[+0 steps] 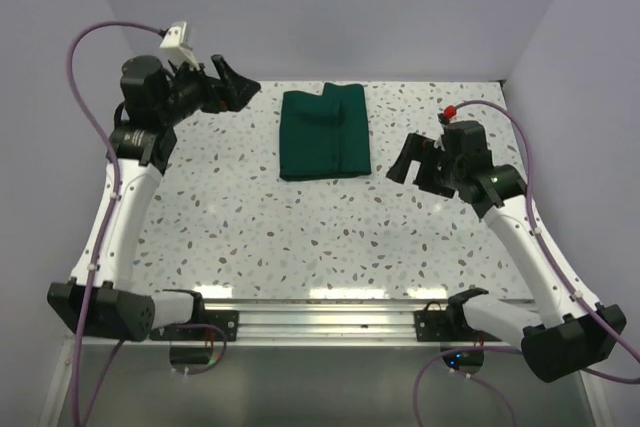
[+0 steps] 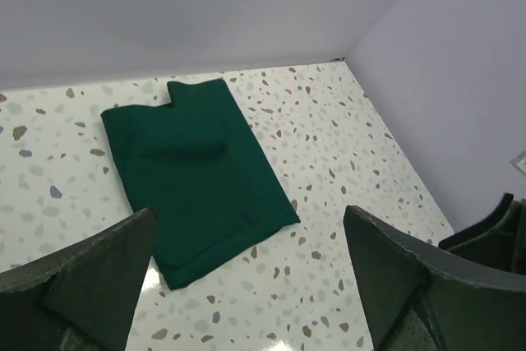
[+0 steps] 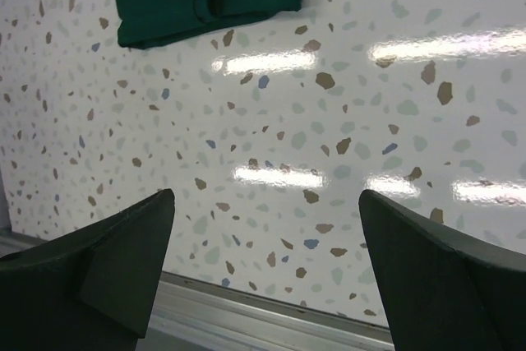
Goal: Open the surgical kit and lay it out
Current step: Open the surgical kit at the center of the board.
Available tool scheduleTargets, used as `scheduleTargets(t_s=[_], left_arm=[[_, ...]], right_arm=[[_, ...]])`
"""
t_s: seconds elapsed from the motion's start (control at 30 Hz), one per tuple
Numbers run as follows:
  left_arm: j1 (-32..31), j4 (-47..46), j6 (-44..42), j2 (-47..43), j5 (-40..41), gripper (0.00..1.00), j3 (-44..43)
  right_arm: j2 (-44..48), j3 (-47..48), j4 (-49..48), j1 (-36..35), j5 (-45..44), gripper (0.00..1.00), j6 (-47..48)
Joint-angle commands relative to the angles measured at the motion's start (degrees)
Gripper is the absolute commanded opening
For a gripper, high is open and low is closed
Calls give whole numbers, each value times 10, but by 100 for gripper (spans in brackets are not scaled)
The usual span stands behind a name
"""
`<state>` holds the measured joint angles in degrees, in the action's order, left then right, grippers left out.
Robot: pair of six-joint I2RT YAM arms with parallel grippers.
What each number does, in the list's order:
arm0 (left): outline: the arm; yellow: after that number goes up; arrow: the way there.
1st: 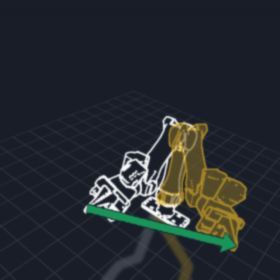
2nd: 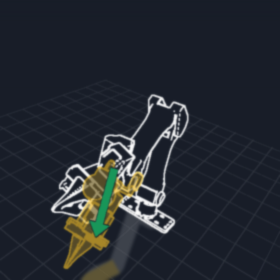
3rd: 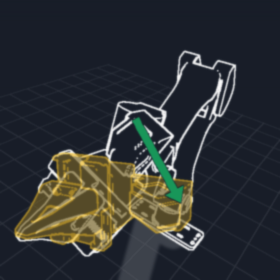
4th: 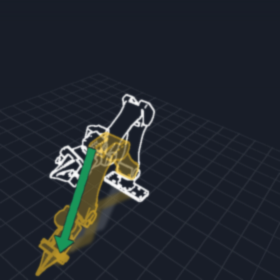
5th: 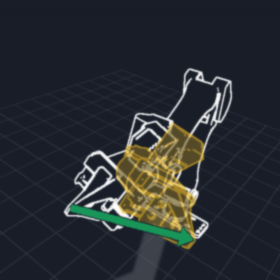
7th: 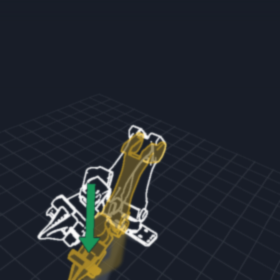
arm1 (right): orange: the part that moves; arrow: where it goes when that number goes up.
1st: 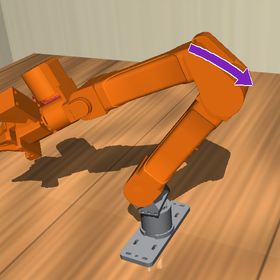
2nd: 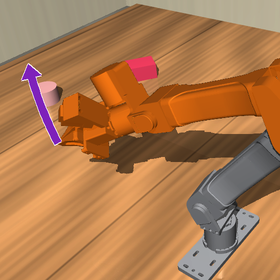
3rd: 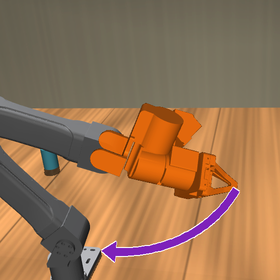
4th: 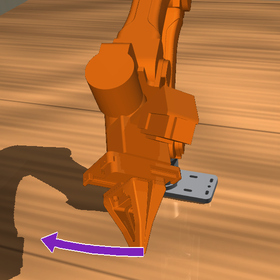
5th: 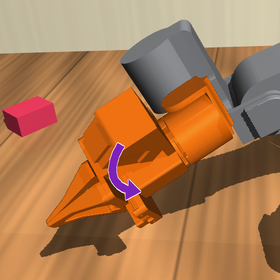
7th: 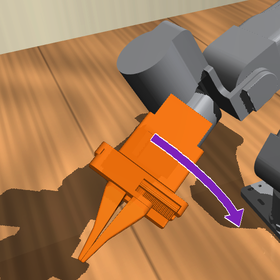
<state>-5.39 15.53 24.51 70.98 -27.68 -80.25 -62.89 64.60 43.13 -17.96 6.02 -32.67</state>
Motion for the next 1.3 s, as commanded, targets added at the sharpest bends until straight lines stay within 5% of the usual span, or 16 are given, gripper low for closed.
scheduleTargets(t_s=[0.0,0.1,0.13,0.17,0.27,0.33,0.4,0.43,0.53,0.57,0.6,0.67,0.73,0.77,0.97,1.27], left_arm=[[-1,77,8,59,-18,100,-163],[-1,-86,100,54,-189,100,-123],[-1,-323,174,44,-218,100,-58],[-5,-418,326,36,-210,100,90],[-36,-624,508,83,-203,100,279],[-65,-682,514,187,-278,100,263],[-95,-561,407,155,-232,100,226],[-126,-239,210,152,-181,100,166],[-233,296,-42,298,191,100,-268],[-264,377,-57,353,399,100,-479],[-284,431,-56,423,483,100,-525],[-283,366,-19,396,464,100,-353],[-247,326,7,384,344,100,-289],[-248,327,12,389,358,100,-270],[-373,397,14,484,535,100,-353],[-411,391,16,560,536,100,-391]], right_arm=[[22,40,55,1,-71,99,10],[51,38,64,1,-73,99,30],[61,33,62,-1,-74,99,25],[70,25,57,1,-74,99,8],[95,-9,32,0,-53,99,-14],[103,-12,28,1,-32,99,-10],[107,-1,57,1,-38,99,1],[114,0,66,1,-49,99,8],[127,-17,78,2,-79,99,37],[134,-24,79,1,-101,99,41],[137,-33,79,1,-111,99,41],[132,-41,74,1,-109,99,45],[124,-44,70,1,-92,99,46],[115,-41,71,1,-87,99,45],[115,-44,73,1,-87,99,46],[123,-49,95,1,-100,99,49]])
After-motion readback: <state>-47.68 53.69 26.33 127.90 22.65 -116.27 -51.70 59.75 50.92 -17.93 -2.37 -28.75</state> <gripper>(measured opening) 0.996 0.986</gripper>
